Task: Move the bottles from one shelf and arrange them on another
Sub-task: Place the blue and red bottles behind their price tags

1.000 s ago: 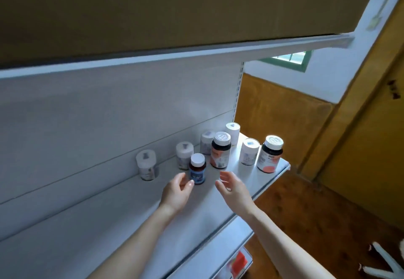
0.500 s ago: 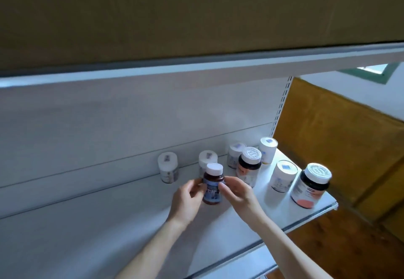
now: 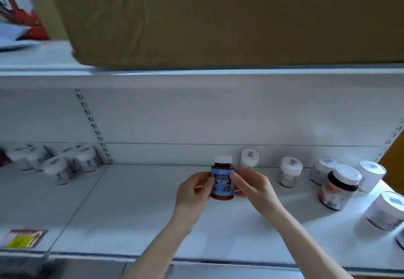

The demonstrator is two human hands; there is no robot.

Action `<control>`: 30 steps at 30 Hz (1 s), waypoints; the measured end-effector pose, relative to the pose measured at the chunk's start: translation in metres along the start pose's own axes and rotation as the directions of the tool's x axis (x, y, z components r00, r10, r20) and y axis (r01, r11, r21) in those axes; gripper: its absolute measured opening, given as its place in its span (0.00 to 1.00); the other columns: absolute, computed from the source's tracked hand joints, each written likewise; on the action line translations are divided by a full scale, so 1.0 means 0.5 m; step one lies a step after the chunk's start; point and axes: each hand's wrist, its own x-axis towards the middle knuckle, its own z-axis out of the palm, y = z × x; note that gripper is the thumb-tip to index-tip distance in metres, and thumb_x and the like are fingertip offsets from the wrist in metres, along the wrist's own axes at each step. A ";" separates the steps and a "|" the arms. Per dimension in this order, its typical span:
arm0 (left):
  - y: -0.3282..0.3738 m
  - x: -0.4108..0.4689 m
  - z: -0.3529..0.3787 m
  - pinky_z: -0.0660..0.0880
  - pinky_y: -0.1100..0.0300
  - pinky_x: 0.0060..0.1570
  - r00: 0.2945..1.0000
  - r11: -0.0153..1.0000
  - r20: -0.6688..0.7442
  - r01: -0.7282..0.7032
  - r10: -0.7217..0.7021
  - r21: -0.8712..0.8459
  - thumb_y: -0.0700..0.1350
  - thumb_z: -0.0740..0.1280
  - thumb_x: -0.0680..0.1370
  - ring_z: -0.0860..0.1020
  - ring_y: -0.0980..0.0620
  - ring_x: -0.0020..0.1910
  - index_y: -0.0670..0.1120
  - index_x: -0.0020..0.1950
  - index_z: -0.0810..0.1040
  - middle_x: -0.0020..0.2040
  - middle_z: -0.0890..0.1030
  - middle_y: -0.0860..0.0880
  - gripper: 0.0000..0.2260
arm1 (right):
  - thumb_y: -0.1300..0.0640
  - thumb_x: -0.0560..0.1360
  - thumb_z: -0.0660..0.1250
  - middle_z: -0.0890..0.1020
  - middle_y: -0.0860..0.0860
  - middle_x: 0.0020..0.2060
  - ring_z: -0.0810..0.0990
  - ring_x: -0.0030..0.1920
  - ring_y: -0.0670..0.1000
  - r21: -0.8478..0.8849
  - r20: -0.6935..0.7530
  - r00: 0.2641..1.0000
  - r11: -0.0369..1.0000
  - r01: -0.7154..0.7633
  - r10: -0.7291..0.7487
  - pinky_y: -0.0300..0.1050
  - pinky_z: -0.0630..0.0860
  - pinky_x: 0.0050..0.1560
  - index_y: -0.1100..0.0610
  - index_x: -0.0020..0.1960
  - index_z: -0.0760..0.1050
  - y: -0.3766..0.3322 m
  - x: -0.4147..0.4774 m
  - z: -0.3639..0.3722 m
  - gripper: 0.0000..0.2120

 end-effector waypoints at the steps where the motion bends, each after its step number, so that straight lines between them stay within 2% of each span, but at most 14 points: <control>1: 0.000 -0.005 -0.033 0.79 0.57 0.48 1.000 1.000 -0.028 0.001 -0.001 -0.015 0.38 0.63 0.76 0.81 0.48 0.46 0.53 0.41 0.77 0.42 0.82 0.51 0.10 | 0.57 0.75 0.65 0.82 0.51 0.37 0.80 0.36 0.44 -0.007 0.033 0.999 1.000 0.006 -0.006 0.37 0.78 0.38 0.53 0.44 0.78 -0.006 0.004 0.031 0.04; 3: -0.002 -0.017 -0.106 0.79 0.58 0.45 0.997 0.999 -0.082 0.006 -0.009 -0.035 0.37 0.63 0.76 0.81 0.46 0.46 0.50 0.43 0.78 0.44 0.82 0.46 0.09 | 0.56 0.75 0.65 0.83 0.51 0.38 0.81 0.37 0.46 -0.023 0.099 0.995 1.000 0.020 -0.017 0.36 0.78 0.38 0.53 0.45 0.78 -0.021 0.010 0.102 0.04; 6: -0.006 -0.041 -0.226 0.77 0.52 0.45 0.987 0.999 -0.160 -0.008 0.001 -0.038 0.37 0.63 0.77 0.81 0.42 0.47 0.47 0.47 0.78 0.47 0.82 0.40 0.06 | 0.56 0.74 0.66 0.82 0.51 0.38 0.81 0.39 0.49 -0.015 0.169 0.985 0.999 0.038 -0.035 0.37 0.78 0.38 0.52 0.42 0.78 -0.052 0.012 0.227 0.03; 8: -0.007 -0.061 -0.318 0.77 0.59 0.41 0.977 0.998 -0.211 -0.022 0.008 -0.065 0.38 0.62 0.77 0.81 0.46 0.46 0.47 0.48 0.77 0.46 0.82 0.41 0.06 | 0.55 0.74 0.66 0.83 0.52 0.40 0.82 0.41 0.50 -0.018 0.232 0.972 0.999 0.047 -0.042 0.40 0.79 0.40 0.52 0.43 0.78 -0.076 0.008 0.323 0.03; 10: -0.009 -0.089 -0.421 0.76 0.68 0.37 0.965 0.995 -0.262 -0.035 0.010 -0.091 0.39 0.63 0.77 0.81 0.55 0.41 0.49 0.46 0.78 0.43 0.83 0.47 0.06 | 0.54 0.74 0.66 0.83 0.52 0.42 0.82 0.43 0.50 -0.003 0.308 0.950 0.998 0.057 -0.053 0.39 0.79 0.40 0.53 0.45 0.78 -0.097 -0.001 0.432 0.04; 12: -0.017 -0.120 -0.537 0.77 0.67 0.36 0.949 0.995 -0.315 -0.039 0.008 -0.091 0.41 0.63 0.77 0.80 0.58 0.39 0.50 0.45 0.78 0.40 0.83 0.50 0.06 | 0.54 0.74 0.66 0.84 0.52 0.43 0.82 0.43 0.50 0.005 0.362 0.930 0.998 0.070 -0.067 0.36 0.78 0.39 0.55 0.47 0.78 -0.115 -0.018 0.554 0.06; 14: -0.026 -0.153 -0.660 0.77 0.63 0.35 0.928 0.997 -0.372 -0.045 0.017 -0.066 0.42 0.64 0.77 0.80 0.54 0.40 0.46 0.48 0.80 0.42 0.84 0.47 0.06 | 0.55 0.74 0.66 0.83 0.52 0.42 0.82 0.41 0.48 0.026 0.409 0.909 0.997 0.075 -0.079 0.35 0.78 0.37 0.55 0.47 0.78 -0.130 -0.042 0.686 0.05; 16: -0.045 -0.189 -0.796 0.77 0.66 0.37 0.890 0.996 -0.451 -0.087 0.068 -0.022 0.39 0.64 0.76 0.81 0.57 0.39 0.40 0.51 0.79 0.42 0.83 0.46 0.07 | 0.57 0.74 0.66 0.82 0.52 0.41 0.80 0.38 0.44 0.048 0.473 0.877 0.996 0.069 -0.083 0.33 0.77 0.35 0.54 0.45 0.77 -0.146 -0.073 0.830 0.02; 18: -0.047 -0.211 -0.875 0.78 0.68 0.39 0.870 0.996 -0.488 -0.094 0.075 -0.014 0.37 0.64 0.76 0.81 0.61 0.38 0.38 0.52 0.78 0.42 0.82 0.48 0.08 | 0.57 0.74 0.66 0.81 0.51 0.40 0.80 0.37 0.44 0.053 0.500 0.862 0.996 0.065 -0.083 0.32 0.77 0.33 0.55 0.45 0.77 -0.156 -0.090 0.912 0.02; 23: -0.060 -0.255 -1.077 0.79 0.60 0.47 0.809 0.994 -0.584 -0.101 0.062 -0.035 0.39 0.65 0.75 0.81 0.52 0.47 0.47 0.48 0.78 0.46 0.82 0.49 0.05 | 0.55 0.74 0.66 0.82 0.49 0.41 0.80 0.38 0.44 0.011 0.607 0.790 0.995 0.100 -0.086 0.36 0.78 0.37 0.53 0.46 0.76 -0.200 -0.115 1.126 0.02; 28: -0.083 -0.238 -1.241 0.79 0.55 0.54 0.764 0.995 -0.645 -0.086 0.038 -0.044 0.41 0.65 0.76 0.81 0.50 0.52 0.43 0.55 0.78 0.51 0.82 0.45 0.09 | 0.55 0.75 0.65 0.82 0.46 0.40 0.80 0.38 0.44 -0.026 0.685 0.724 0.990 0.141 -0.085 0.34 0.77 0.36 0.54 0.50 0.77 -0.224 -0.086 1.309 0.06; 30: -0.095 -0.216 -1.309 0.78 0.56 0.54 0.753 0.997 -0.657 -0.069 0.039 -0.019 0.41 0.64 0.76 0.80 0.51 0.52 0.41 0.57 0.77 0.52 0.81 0.45 0.11 | 0.55 0.74 0.65 0.82 0.46 0.39 0.80 0.36 0.42 -0.032 0.697 0.709 0.984 0.174 -0.103 0.32 0.75 0.34 0.56 0.52 0.77 -0.223 -0.063 1.382 0.08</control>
